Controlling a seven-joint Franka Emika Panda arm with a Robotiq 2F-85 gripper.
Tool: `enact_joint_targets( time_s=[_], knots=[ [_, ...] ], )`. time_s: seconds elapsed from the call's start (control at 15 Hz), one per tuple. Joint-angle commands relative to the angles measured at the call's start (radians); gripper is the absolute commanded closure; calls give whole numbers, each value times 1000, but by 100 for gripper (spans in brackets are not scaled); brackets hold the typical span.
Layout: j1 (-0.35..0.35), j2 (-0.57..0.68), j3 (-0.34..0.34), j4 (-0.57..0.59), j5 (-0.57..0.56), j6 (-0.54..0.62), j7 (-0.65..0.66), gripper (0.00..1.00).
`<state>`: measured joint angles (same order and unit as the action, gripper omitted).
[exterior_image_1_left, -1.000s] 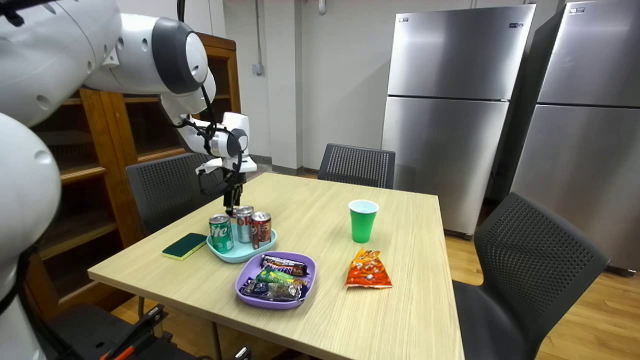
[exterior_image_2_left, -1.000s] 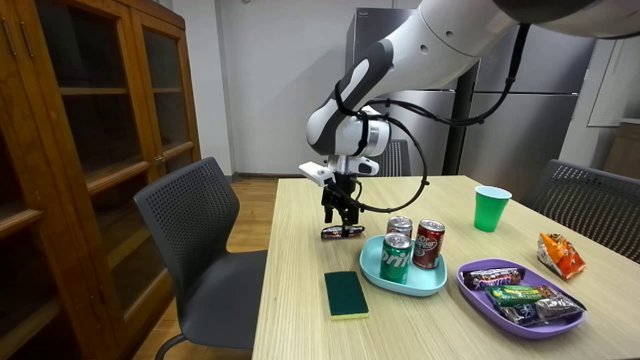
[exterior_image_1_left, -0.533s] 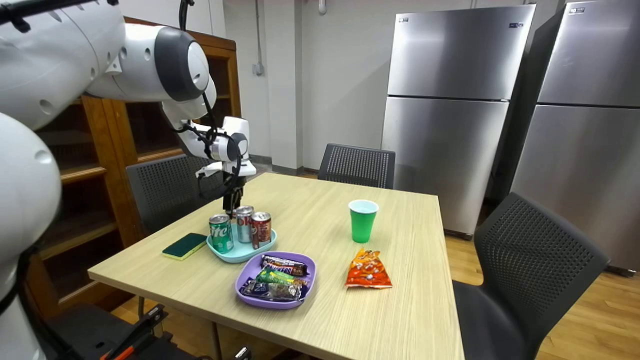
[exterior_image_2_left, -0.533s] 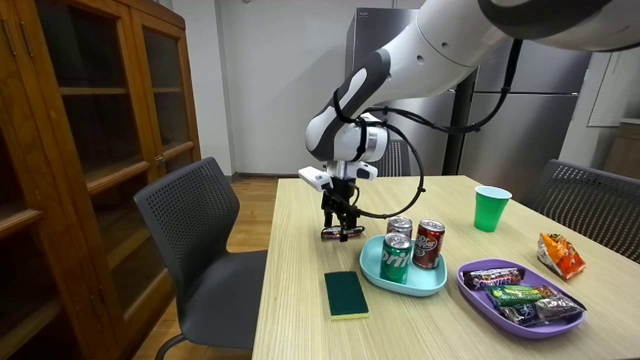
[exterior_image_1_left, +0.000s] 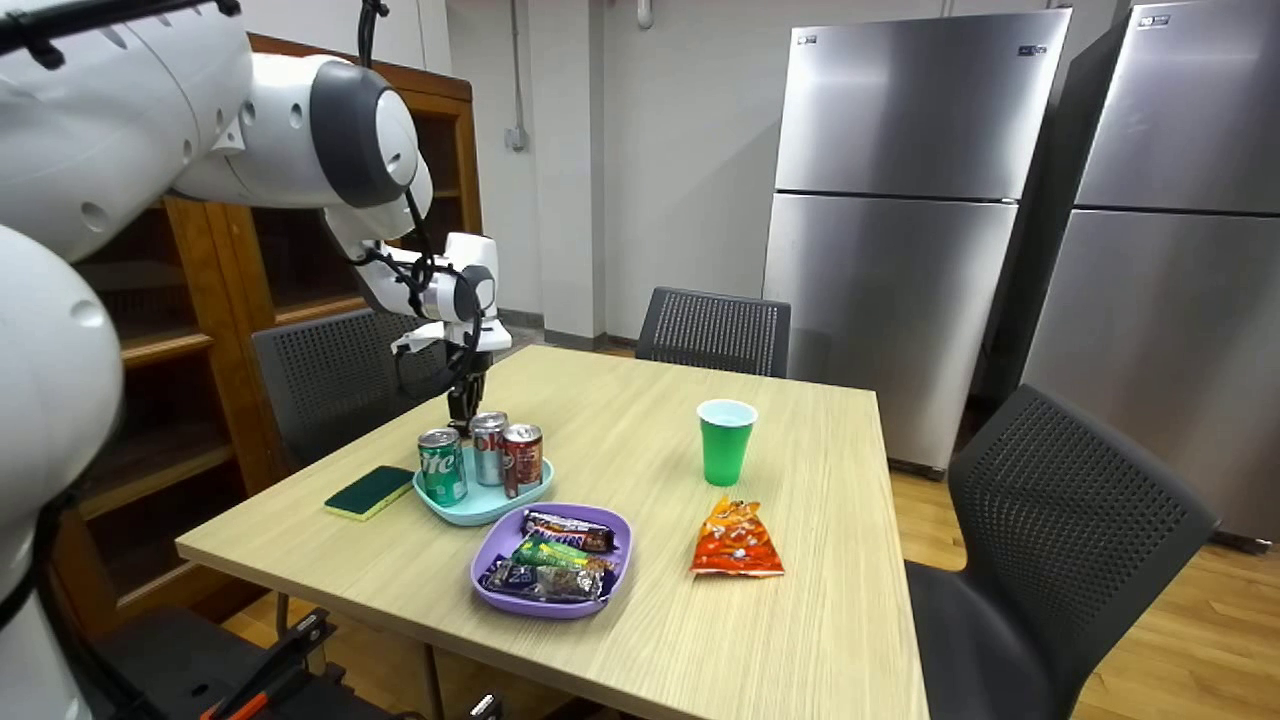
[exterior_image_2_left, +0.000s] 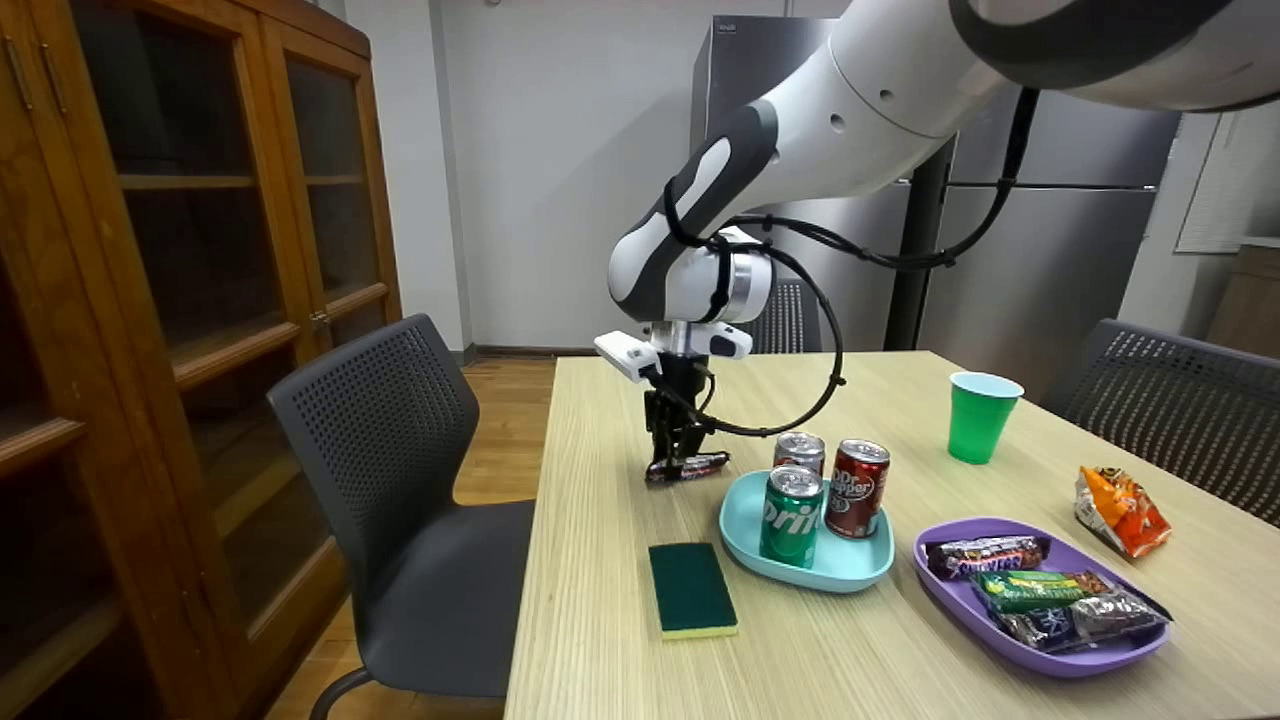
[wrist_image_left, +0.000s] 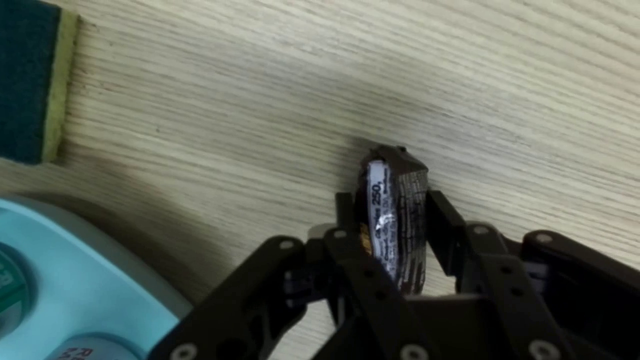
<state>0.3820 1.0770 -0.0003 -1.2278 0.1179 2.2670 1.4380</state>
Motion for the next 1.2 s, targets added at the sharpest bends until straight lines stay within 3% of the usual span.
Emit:
enact_joint_targets(
  time_s=[0.0, 0.47, 1.13],
  knots=[
    [12, 19, -6, 46, -20, -25, 42, 88],
    [28, -41, -25, -7, -52, -31, 43, 92],
    [27, -248, -58, -147, -140, -10, 37, 93]
  ],
)
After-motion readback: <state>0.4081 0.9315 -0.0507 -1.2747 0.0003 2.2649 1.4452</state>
